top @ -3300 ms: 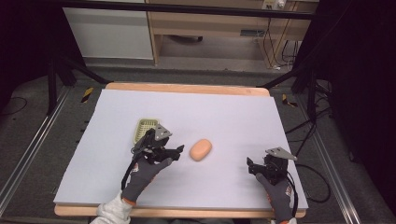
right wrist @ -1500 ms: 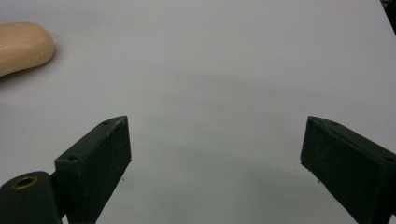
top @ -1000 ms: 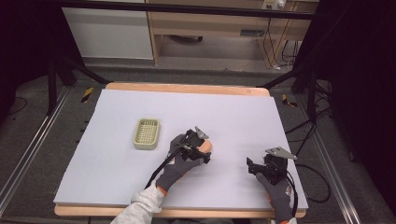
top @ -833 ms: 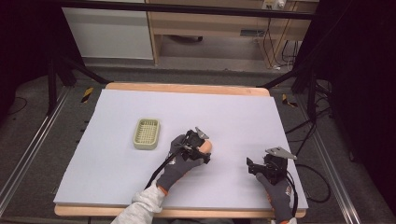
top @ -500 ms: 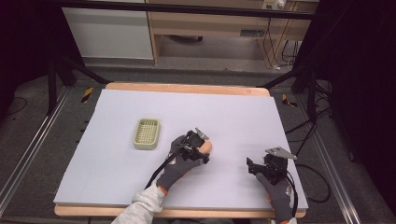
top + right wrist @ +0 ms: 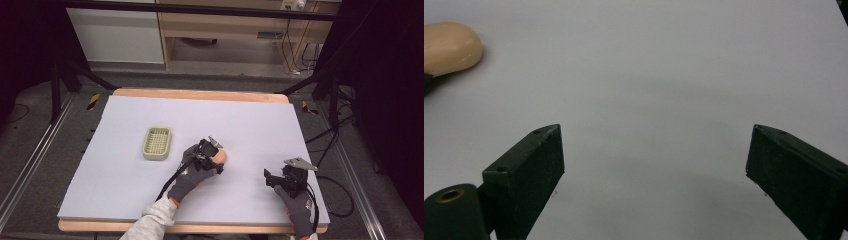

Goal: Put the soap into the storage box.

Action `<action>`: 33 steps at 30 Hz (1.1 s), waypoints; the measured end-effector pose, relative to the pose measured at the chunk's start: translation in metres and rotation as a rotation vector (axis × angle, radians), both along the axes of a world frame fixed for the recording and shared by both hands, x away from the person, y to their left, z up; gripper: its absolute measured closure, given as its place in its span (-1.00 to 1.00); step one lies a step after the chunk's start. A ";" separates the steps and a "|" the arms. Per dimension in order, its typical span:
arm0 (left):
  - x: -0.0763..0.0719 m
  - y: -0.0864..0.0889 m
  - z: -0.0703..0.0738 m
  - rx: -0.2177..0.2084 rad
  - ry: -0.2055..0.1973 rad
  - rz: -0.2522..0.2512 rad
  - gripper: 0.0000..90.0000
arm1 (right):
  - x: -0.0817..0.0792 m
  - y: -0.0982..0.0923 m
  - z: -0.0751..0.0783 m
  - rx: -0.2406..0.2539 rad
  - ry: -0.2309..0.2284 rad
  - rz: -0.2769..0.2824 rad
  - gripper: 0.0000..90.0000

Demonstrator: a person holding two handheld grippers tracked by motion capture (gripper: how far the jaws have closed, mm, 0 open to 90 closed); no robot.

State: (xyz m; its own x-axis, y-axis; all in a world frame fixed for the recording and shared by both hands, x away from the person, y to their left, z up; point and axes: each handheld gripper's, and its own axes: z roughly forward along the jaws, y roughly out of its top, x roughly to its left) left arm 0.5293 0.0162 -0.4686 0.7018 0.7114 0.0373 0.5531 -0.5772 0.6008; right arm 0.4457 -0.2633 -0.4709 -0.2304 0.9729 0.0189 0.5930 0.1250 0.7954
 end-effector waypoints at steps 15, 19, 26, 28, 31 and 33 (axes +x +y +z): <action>0.002 -0.001 0.001 -0.001 0.013 -0.006 -0.31 | 0.000 0.000 0.000 0.001 0.006 0.004 -0.80; 0.002 -0.001 0.001 0.000 0.012 -0.008 -0.30 | 0.000 0.000 0.000 0.003 0.008 0.003 -0.80; -0.001 -0.003 0.002 0.008 0.011 -0.020 -0.30 | 0.000 0.000 0.000 0.001 0.008 0.003 -0.80; -0.003 -0.003 0.005 -0.004 0.006 -0.022 -0.30 | 0.000 0.000 0.000 0.004 0.006 0.004 -0.80; -0.005 -0.002 0.007 -0.013 0.004 -0.027 -0.30 | 0.000 0.000 0.000 0.006 0.006 0.002 -0.80; -0.007 0.000 0.011 -0.018 0.001 -0.032 -0.30 | 0.000 0.000 0.000 0.006 0.006 0.002 -0.80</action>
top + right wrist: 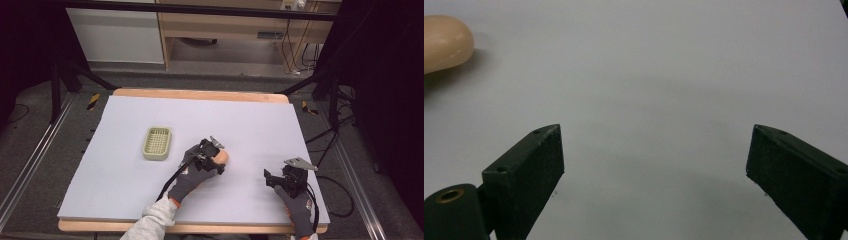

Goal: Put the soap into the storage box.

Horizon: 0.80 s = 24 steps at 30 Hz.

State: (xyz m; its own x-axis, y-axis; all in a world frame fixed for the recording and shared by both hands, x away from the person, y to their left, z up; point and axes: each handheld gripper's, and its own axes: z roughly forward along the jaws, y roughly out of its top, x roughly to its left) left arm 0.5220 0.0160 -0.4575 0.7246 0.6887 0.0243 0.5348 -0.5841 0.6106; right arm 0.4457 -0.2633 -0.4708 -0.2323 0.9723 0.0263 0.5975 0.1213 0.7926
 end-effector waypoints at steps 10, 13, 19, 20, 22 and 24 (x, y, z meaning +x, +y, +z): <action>-0.009 0.012 0.014 -0.024 -0.019 -0.010 -0.30 | 0.000 0.000 0.000 -0.003 -0.002 0.000 -0.81; -0.011 0.017 0.018 -0.034 -0.029 -0.004 -0.30 | 0.000 -0.001 0.000 -0.005 -0.003 0.001 -0.81; -0.015 0.031 0.026 -0.043 -0.042 0.011 -0.30 | 0.000 -0.001 0.000 -0.009 -0.002 -0.002 -0.81; -0.016 0.035 0.028 -0.050 -0.045 0.019 -0.30 | 0.000 -0.001 0.000 -0.010 -0.003 -0.002 -0.81; -0.017 0.039 0.031 -0.050 -0.048 0.020 -0.30 | 0.000 -0.001 0.000 -0.013 -0.003 -0.002 -0.81; -0.018 0.044 0.033 -0.050 -0.055 0.024 -0.30 | 0.000 -0.001 0.000 -0.010 -0.002 -0.004 -0.81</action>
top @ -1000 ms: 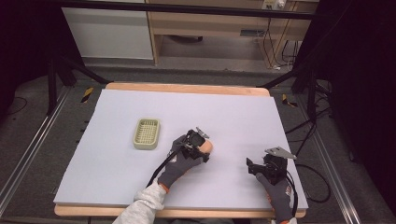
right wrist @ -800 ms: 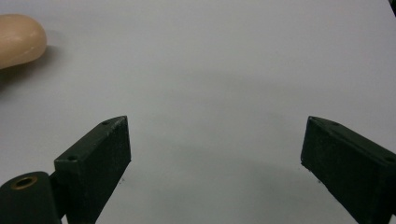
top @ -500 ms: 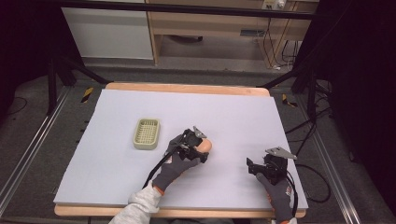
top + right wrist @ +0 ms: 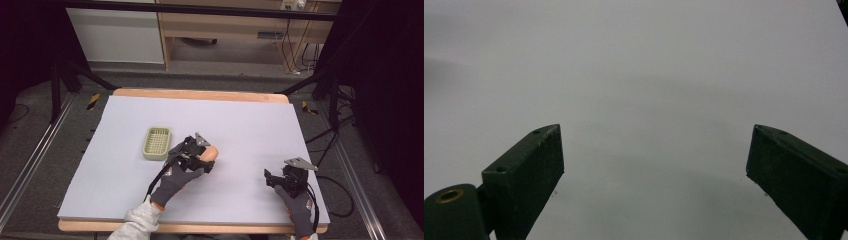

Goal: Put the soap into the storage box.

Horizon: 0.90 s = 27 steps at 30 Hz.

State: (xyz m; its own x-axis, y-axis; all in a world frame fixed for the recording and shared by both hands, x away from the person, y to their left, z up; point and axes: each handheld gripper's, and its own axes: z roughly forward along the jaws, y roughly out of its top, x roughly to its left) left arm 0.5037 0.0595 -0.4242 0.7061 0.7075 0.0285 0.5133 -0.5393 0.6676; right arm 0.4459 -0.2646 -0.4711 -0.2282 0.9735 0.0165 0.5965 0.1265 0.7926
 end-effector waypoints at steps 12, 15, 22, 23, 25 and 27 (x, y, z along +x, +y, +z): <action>-0.007 0.029 0.015 -0.025 -0.027 0.035 -0.30 | 0.000 0.000 0.000 0.001 0.001 -0.003 -0.81; -0.008 0.035 0.016 -0.025 -0.028 0.042 -0.30 | 0.000 0.000 0.000 0.001 0.002 -0.003 -0.81; -0.010 0.056 0.019 -0.036 -0.039 0.070 -0.30 | 0.000 -0.001 0.000 0.004 0.002 -0.009 -0.81; -0.010 0.056 0.019 -0.036 -0.039 0.070 -0.30 | 0.000 -0.001 0.000 0.004 0.002 -0.009 -0.81; -0.010 0.063 0.019 -0.031 -0.044 0.083 -0.30 | 0.000 -0.001 0.000 0.005 0.002 -0.010 -0.81; -0.010 0.065 0.019 -0.039 -0.045 0.092 -0.30 | 0.000 -0.001 0.000 0.004 0.001 -0.010 -0.81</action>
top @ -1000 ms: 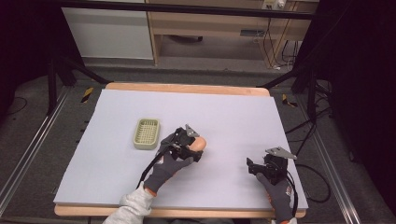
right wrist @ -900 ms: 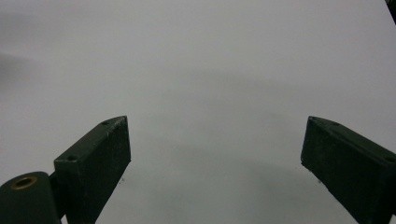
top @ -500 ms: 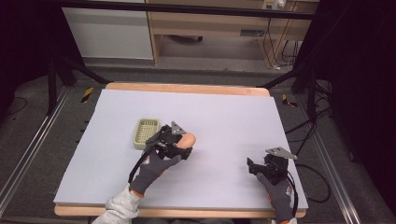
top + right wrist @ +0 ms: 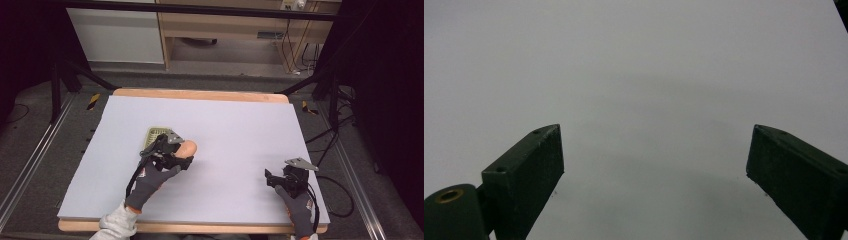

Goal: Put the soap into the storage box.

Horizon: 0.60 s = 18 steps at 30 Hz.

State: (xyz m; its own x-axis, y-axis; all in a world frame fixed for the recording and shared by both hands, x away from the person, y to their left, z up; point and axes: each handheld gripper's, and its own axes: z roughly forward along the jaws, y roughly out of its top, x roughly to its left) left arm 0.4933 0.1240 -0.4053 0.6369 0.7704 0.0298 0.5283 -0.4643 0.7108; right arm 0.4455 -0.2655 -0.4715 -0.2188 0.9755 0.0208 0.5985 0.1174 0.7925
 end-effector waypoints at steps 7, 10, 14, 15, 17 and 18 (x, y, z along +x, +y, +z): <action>0.000 0.011 0.002 0.004 -0.001 0.014 -0.30 | -0.001 0.000 0.000 0.001 0.000 0.004 -0.81; 0.001 0.013 0.002 -0.009 -0.009 0.029 -0.30 | -0.001 0.000 0.000 -0.001 -0.004 0.006 -0.81; 0.004 0.021 0.003 -0.001 -0.009 0.046 -0.30 | -0.002 0.001 0.001 -0.004 -0.003 0.008 -0.81; 0.004 0.023 0.003 -0.010 -0.013 0.057 -0.30 | -0.002 0.001 0.001 -0.005 -0.003 0.008 -0.81; 0.005 0.024 0.003 -0.013 -0.013 0.062 -0.30 | -0.002 0.001 0.001 -0.004 -0.006 0.010 -0.81; 0.006 0.028 0.002 -0.001 -0.013 0.071 -0.30 | -0.002 0.001 0.001 -0.005 -0.006 0.010 -0.81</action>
State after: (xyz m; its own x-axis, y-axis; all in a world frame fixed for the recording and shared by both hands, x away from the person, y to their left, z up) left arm 0.4997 0.1519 -0.4033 0.5802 0.8136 0.0371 0.5507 -0.4255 0.7181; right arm 0.4435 -0.2645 -0.4706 -0.2289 0.9733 0.0150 0.5927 0.1272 0.7953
